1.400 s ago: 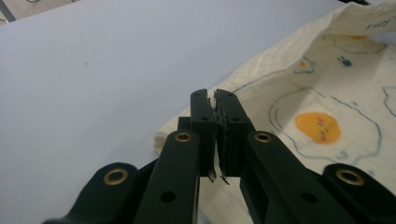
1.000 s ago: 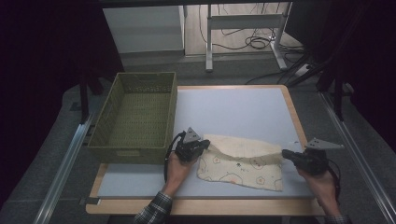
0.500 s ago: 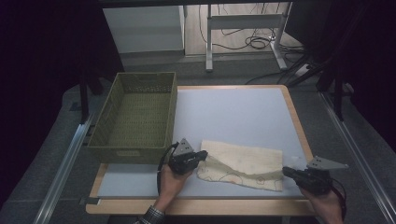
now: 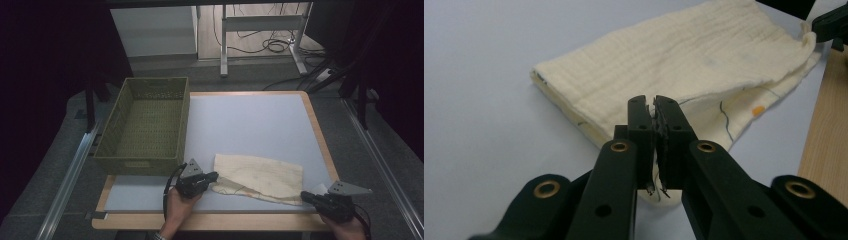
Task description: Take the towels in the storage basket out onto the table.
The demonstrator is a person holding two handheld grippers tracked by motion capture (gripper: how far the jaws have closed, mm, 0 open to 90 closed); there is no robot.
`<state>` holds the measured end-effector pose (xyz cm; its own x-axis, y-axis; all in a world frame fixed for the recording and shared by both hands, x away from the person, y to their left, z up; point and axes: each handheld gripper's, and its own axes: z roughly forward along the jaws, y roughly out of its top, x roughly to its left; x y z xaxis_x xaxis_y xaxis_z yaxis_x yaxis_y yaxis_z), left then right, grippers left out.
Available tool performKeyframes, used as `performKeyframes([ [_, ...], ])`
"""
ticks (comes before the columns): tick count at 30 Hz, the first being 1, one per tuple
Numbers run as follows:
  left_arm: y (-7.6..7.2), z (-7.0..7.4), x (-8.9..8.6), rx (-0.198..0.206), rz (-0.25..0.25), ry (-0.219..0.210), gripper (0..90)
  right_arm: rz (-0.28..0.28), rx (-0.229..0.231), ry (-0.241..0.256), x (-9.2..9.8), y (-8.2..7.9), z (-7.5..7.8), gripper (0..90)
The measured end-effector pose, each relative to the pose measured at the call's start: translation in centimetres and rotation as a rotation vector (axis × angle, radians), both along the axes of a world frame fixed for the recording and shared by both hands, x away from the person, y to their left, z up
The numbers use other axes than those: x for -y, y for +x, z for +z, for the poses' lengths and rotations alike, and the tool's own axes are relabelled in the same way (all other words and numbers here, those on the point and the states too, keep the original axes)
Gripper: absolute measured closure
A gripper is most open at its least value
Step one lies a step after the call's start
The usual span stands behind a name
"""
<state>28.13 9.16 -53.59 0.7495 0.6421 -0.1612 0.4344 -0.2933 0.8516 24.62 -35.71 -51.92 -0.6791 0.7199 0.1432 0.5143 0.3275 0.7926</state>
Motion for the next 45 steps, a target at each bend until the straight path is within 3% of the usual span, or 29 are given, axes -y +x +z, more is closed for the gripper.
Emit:
performKeyframes([
  [5,-0.2,0.0,-0.4,0.003,0.003,-0.019,86.3,-0.014,0.018,0.014,0.4,-0.3,0.2,87.7],
  [9,-0.6,0.3,-0.4,0.012,-0.012,0.012,85.9,0.000,0.013,0.021,0.3,-0.6,0.4,87.7],
  [12,-1.0,-0.3,-0.3,-0.008,-0.027,0.037,84.1,0.016,-0.001,0.011,0.0,-0.9,0.0,87.2],
  [16,-1.4,-0.7,-0.6,-0.027,-0.015,0.051,64.5,0.013,-0.017,0.020,0.0,-1.1,-0.4,80.6],
  [19,-1.4,-0.1,-1.2,-0.029,0.001,0.027,53.9,-0.001,0.000,0.017,0.3,-1.2,0.3,74.3],
  [27,-0.8,1.6,-1.1,-0.014,0.008,0.033,44.2,-0.049,0.034,-0.005,1.4,-0.7,2.1,67.1],
  [32,1.2,1.9,0.4,-0.013,0.038,0.075,47.7,-0.090,0.033,-0.007,1.7,1.3,2.3,66.5],
  [38,4.8,1.6,2.1,-0.008,0.076,0.104,62.1,-0.126,0.038,-0.012,1.1,5.1,2.2,67.0],
  [41,6.4,1.5,2.6,-0.010,0.101,0.115,67.5,-0.130,0.050,-0.037,0.3,6.5,2.2,67.0],
  [45,7.9,1.3,2.7,-0.023,0.131,0.144,67.4,-0.133,0.051,-0.060,-0.5,8.3,1.8,67.0],
])
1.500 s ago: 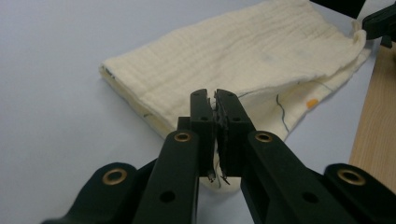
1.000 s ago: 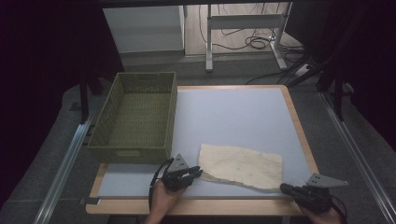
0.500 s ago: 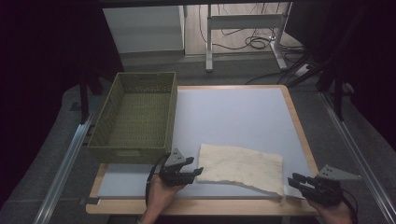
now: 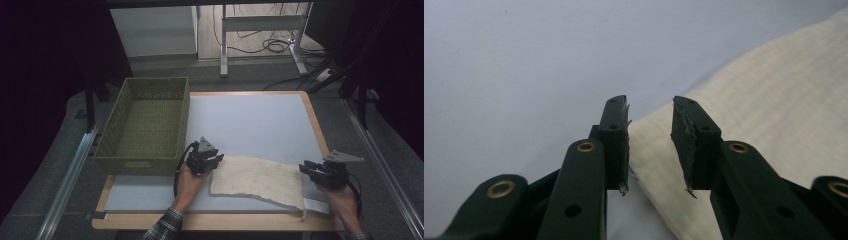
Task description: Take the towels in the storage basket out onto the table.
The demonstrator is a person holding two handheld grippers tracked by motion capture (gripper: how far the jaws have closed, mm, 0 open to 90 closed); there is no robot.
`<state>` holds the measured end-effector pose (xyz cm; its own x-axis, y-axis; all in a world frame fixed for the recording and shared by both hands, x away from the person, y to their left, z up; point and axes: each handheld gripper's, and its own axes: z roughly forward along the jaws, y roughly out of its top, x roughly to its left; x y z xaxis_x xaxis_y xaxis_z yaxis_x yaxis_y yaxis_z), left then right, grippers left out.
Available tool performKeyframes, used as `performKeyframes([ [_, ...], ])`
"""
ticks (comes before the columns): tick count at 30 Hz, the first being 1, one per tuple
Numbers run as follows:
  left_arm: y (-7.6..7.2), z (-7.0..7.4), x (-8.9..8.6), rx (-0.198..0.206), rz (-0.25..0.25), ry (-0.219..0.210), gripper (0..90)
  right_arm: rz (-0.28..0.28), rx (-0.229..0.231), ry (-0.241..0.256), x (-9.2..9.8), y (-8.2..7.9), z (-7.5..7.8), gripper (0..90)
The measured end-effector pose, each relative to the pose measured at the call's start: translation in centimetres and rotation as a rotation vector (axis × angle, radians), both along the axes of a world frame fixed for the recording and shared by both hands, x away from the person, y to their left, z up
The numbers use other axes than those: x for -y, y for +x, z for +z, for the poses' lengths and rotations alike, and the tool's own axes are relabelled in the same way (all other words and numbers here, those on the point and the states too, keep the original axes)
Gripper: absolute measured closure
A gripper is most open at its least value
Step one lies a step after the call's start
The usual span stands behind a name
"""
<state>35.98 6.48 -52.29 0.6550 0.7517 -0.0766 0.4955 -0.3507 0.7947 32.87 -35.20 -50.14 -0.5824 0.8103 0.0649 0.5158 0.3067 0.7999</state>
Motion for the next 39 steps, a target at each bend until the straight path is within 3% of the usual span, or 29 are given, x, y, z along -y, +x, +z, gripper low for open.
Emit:
performKeyframes([
  [6,0.8,-1.4,0.2,-0.026,0.023,0.055,54.1,0.019,-0.035,-0.054,-0.6,1.2,-1.7,65.5],
  [9,0.9,-1.9,0.3,-0.039,0.010,0.058,53.2,0.028,-0.026,-0.089,-1.0,0.9,-2.2,70.2],
  [12,1.1,-1.8,0.3,-0.057,-0.012,0.039,62.8,0.048,-0.042,-0.084,-1.2,0.7,-2.1,84.7],
  [14,1.1,-1.8,0.4,-0.075,-0.043,0.017,75.2,0.050,-0.042,-0.105,-1.4,0.8,-2.0,86.6],
  [16,1.0,-1.7,0.4,-0.074,-0.057,0.027,83.2,0.040,-0.031,-0.131,-1.6,1.0,-1.7,87.0],
  [20,0.5,-1.0,0.3,-0.045,-0.051,-0.013,84.0,0.020,-0.015,-0.120,-1.5,2.5,-0.9,87.0],
  [25,-0.4,0.0,0.2,-0.024,-0.056,-0.048,83.5,-0.005,0.008,-0.121,-1.8,5.5,0.1,86.9],
  [28,-0.5,0.0,0.1,-0.019,-0.047,-0.021,83.0,-0.021,0.001,-0.116,-2.0,7.6,0.1,86.8],
  [32,0.4,-0.8,0.0,-0.020,-0.030,0.031,75.7,-0.023,-0.049,-0.139,-2.4,9.5,-0.9,86.3],
  [35,1.1,-1.0,0.0,-0.019,-0.010,0.049,67.0,-0.025,-0.059,-0.119,-2.2,9.8,-1.2,83.5],
  [39,1.5,-1.4,0.7,0.002,0.005,0.116,61.3,-0.045,-0.052,-0.091,-1.4,9.4,-0.5,71.5],
])
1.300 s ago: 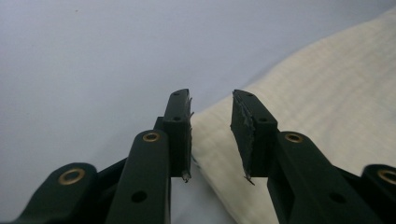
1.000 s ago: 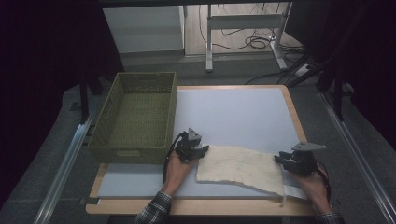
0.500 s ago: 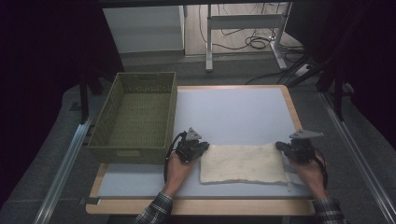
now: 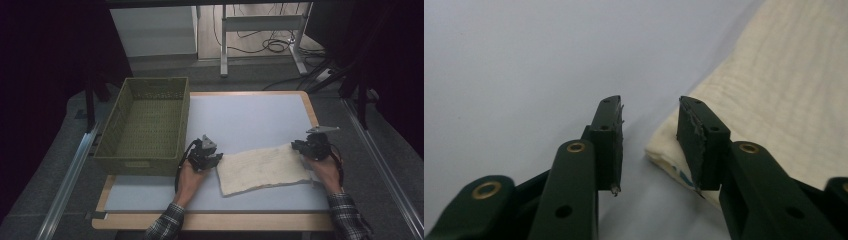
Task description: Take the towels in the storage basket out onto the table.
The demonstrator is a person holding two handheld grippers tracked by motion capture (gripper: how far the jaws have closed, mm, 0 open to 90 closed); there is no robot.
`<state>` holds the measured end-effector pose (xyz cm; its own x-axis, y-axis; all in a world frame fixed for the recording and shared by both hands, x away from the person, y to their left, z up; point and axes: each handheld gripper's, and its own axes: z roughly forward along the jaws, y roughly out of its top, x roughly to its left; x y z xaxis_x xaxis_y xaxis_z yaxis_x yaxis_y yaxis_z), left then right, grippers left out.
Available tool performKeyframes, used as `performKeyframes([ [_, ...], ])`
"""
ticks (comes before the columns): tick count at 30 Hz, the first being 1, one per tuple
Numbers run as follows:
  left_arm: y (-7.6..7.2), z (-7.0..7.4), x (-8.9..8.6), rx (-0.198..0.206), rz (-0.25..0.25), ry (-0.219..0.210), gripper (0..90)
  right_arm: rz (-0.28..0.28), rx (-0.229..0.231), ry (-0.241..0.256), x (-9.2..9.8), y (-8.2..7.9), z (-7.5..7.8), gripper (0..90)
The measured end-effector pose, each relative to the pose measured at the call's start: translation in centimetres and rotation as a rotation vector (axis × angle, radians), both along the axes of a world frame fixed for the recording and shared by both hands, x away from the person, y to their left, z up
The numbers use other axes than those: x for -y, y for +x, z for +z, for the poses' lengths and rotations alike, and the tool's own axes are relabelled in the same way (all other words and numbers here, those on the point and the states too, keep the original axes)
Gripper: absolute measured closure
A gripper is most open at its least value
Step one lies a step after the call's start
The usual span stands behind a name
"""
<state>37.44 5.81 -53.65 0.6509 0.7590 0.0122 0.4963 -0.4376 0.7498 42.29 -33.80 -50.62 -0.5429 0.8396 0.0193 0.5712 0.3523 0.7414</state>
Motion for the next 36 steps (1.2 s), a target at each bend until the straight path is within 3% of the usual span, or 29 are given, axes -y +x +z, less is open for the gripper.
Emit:
performKeyframes([
  [2,0.1,-0.3,0.2,0.004,0.003,0.006,59.5,-0.004,-0.003,0.017,0.4,-0.4,0.5,65.8],
  [6,0.4,-0.5,-0.1,-0.015,0.030,-0.036,53.3,0.008,-0.011,0.038,0.9,-1.5,1.3,57.1],
  [11,0.5,-0.6,-0.3,-0.032,0.040,-0.048,49.3,0.029,-0.013,0.059,1.2,-3.2,1.8,47.9],
  [18,0.6,-0.6,-0.4,-0.051,0.040,-0.065,48.6,0.070,-0.011,0.094,1.5,-5.7,3.0,41.8],
  [21,0.5,-0.7,-0.3,-0.041,0.049,-0.060,47.7,0.070,-0.001,0.074,1.2,-6.8,3.2,38.3],
  [23,0.5,-0.7,-0.3,-0.038,0.067,-0.052,43.2,0.082,-0.004,0.062,0.8,-7.5,3.1,36.3],
  [30,0.6,-0.7,-0.4,-0.046,0.066,-0.060,42.7,0.161,-0.030,0.030,-1.7,-9.5,1.5,32.7],
  [36,0.6,-0.7,-0.4,-0.049,0.067,-0.067,42.9,0.235,-0.037,0.052,-4.6,-10.4,0.5,33.2],
])
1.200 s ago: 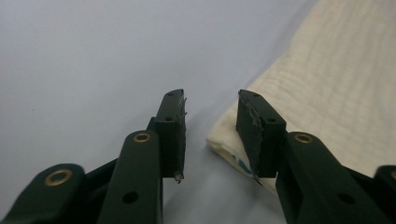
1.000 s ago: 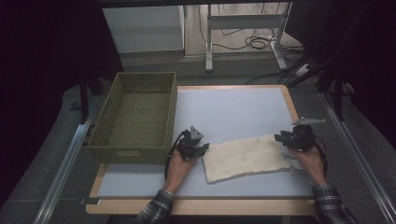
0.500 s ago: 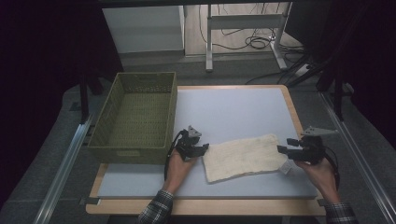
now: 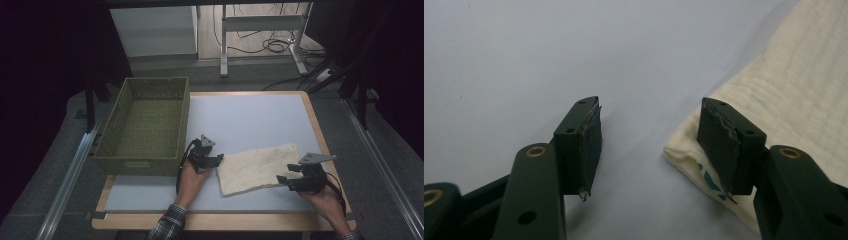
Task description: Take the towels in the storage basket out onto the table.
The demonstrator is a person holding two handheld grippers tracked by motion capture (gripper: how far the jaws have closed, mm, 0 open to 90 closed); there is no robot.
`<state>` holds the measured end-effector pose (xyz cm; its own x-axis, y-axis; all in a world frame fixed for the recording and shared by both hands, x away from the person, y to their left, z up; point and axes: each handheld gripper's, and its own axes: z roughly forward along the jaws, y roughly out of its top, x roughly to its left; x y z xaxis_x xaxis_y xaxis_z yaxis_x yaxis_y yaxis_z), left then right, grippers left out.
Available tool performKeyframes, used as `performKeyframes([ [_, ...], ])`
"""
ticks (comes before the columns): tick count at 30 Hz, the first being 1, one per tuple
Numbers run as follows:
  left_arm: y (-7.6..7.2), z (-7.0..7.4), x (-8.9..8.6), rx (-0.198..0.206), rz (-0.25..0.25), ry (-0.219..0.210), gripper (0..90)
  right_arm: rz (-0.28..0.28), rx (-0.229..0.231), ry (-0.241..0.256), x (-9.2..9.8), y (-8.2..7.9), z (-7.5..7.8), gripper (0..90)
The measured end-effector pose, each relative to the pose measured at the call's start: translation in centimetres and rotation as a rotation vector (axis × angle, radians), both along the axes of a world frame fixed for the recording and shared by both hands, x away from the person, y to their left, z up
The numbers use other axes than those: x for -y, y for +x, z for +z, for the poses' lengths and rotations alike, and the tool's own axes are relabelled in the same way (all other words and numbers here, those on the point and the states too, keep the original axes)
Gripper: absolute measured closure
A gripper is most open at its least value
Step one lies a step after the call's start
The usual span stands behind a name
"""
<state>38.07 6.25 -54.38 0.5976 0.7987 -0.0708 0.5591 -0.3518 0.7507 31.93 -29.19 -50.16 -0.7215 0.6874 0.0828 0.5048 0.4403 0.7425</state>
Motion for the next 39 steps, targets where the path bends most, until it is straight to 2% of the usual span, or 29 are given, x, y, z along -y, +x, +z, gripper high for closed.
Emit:
performKeyframes([
  [9,0.1,0.0,-0.1,-0.006,-0.001,0.001,43.6,0.102,0.000,-0.002,-4.8,-1.1,-0.8,33.2],
  [11,0.0,0.0,-0.1,-0.008,0.006,-0.009,44.3,0.127,0.003,0.002,-5.9,-1.4,-0.9,33.3],
  [17,0.1,0.0,-0.2,-0.013,0.017,-0.012,47.4,0.217,-0.021,0.032,-9.4,-2.1,-1.2,43.3],
  [21,0.1,0.0,-0.3,-0.011,0.020,-0.011,49.1,0.272,-0.033,0.030,-12.0,-2.5,-1.4,48.6],
  [25,0.1,0.0,-0.3,-0.011,0.021,-0.011,49.6,0.310,-0.041,0.014,-14.4,-2.6,-1.8,49.4],
  [27,0.1,0.0,-0.3,-0.011,0.020,-0.009,49.6,0.316,-0.046,0.011,-15.4,-2.5,-2.1,49.4],
  [30,0.1,0.0,-0.3,-0.011,0.020,-0.009,49.6,0.309,-0.035,-0.025,-16.6,-2.4,-2.7,49.5],
  [31,0.1,0.0,-0.3,-0.010,0.021,-0.009,49.6,0.302,-0.021,-0.053,-16.9,-2.4,-2.9,52.2],
  [32,0.1,0.0,-0.3,-0.009,0.020,-0.008,49.6,0.295,0.012,-0.069,-17.0,-2.5,-3.0,57.1],
  [35,0.1,0.0,-0.3,-0.009,0.020,-0.007,49.4,0.282,0.081,-0.129,-17.0,-2.8,-3.0,75.5],
  [37,0.1,0.0,-0.2,-0.005,0.016,-0.005,48.8,0.266,0.069,-0.108,-16.7,-2.5,-3.1,81.9],
  [39,0.0,0.0,-0.1,-0.001,0.003,0.002,45.8,0.261,0.039,-0.074,-16.4,-2.2,-3.2,83.3],
])
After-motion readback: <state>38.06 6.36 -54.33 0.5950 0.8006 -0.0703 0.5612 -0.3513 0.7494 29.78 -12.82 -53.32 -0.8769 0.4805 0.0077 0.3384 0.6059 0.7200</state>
